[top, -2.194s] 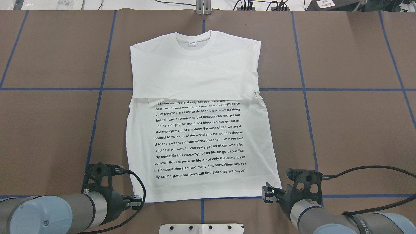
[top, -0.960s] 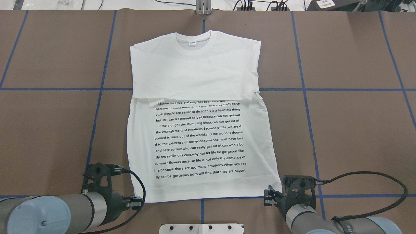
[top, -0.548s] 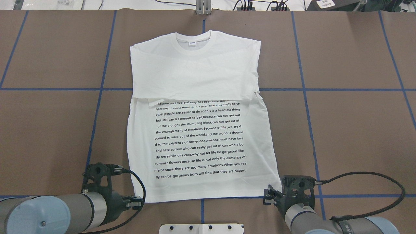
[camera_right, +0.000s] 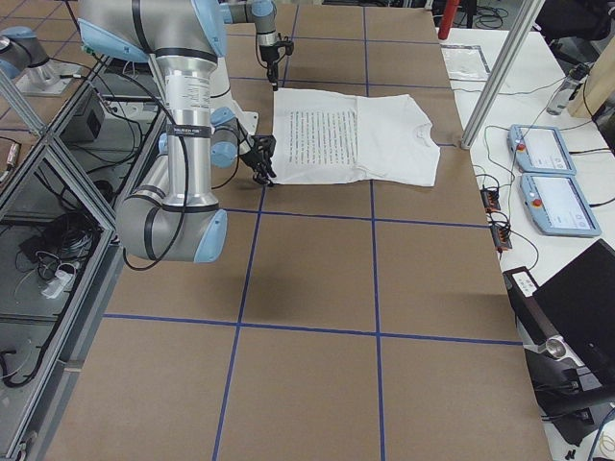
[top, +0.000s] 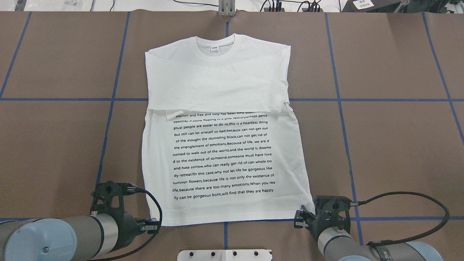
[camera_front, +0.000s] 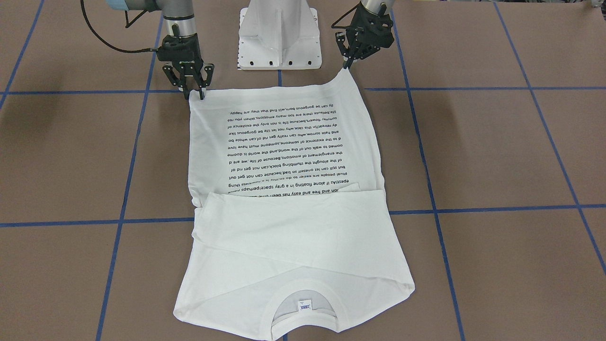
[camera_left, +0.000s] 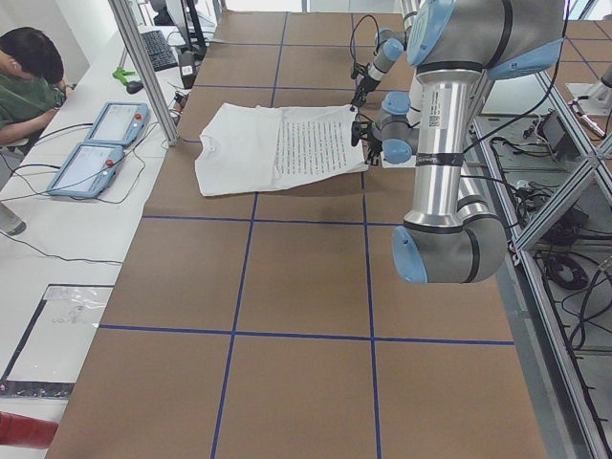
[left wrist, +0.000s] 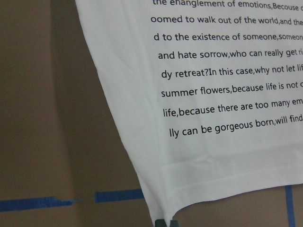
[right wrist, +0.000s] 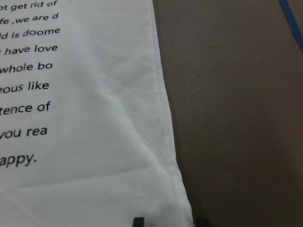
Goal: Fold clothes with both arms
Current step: 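Pinch the hem corners tighter with both grippers, lifting slightly, then lift the hem with both grippers and fold it toward the collar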
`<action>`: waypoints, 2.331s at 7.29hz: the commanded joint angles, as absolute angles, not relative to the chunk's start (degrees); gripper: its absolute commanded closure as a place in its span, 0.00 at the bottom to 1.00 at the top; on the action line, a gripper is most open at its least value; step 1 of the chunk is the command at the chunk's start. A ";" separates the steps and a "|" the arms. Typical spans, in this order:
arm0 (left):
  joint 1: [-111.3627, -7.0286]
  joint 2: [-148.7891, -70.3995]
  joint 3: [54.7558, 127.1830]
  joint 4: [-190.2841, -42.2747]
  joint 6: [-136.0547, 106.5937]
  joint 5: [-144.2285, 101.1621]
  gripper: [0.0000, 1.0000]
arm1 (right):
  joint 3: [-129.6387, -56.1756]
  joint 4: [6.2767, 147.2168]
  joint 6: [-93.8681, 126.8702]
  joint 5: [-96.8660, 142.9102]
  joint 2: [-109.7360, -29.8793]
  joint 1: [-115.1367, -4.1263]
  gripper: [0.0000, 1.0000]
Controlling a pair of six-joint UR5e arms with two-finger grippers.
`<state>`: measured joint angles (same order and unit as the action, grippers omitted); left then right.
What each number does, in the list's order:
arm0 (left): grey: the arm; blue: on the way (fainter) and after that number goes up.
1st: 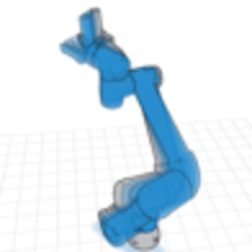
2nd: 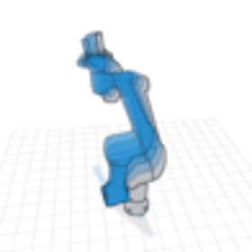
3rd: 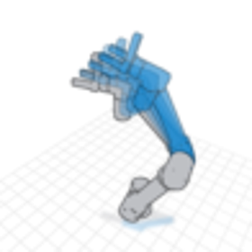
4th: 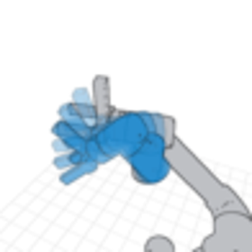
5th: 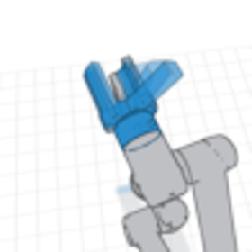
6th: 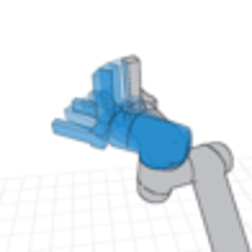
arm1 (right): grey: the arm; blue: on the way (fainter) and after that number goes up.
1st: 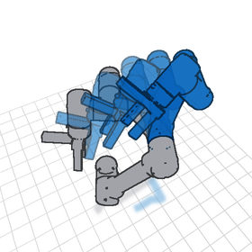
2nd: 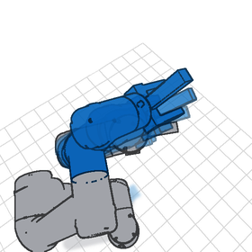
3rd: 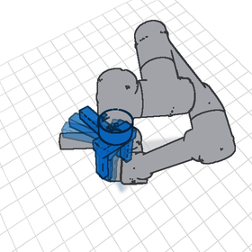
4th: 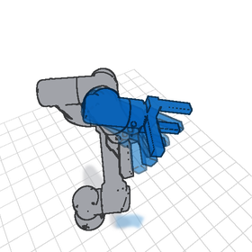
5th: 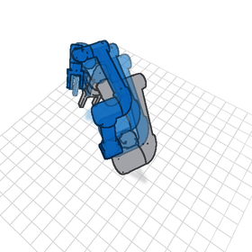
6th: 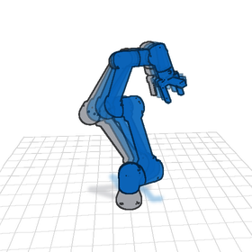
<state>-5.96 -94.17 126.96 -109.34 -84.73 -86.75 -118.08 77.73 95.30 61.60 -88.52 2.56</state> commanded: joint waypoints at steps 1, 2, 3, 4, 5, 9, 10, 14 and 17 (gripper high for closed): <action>-5.98 -94.04 127.44 -109.34 -84.73 -86.75 1.00 | -118.21 77.87 94.92 61.52 -87.20 2.37 1.00; -5.98 -94.04 127.53 -109.34 -84.73 -86.75 1.00 | -118.56 77.87 94.83 61.78 -86.58 2.03 1.00; -5.98 -94.04 127.79 -109.34 -84.73 -86.66 1.00 | -120.04 78.31 94.66 62.31 -86.66 1.59 1.00; -5.98 -94.04 128.32 -109.25 -84.73 -86.66 1.00 | -121.54 78.48 94.48 62.58 -87.27 1.23 1.00; -5.98 -93.96 129.63 -109.16 -84.55 -86.75 1.00 | -124.60 79.18 94.48 62.67 -88.49 0.80 1.00; -6.85 -94.91 154.19 -84.80 -84.20 -96.47 1.00 | -152.77 99.25 94.57 71.07 -93.08 1.15 1.00; -10.77 -97.53 154.33 -81.59 -83.59 -98.07 1.00 | -154.76 104.71 94.22 76.32 -89.16 -4.43 1.00; -32.55 -113.37 142.25 -69.52 -62.54 -101.32 1.00 | -144.36 124.36 82.30 85.86 -62.09 -24.13 1.00; -43.75 -119.33 128.28 -71.70 -51.88 -102.48 1.00 | -130.15 118.25 74.73 87.45 -58.38 -33.63 1.00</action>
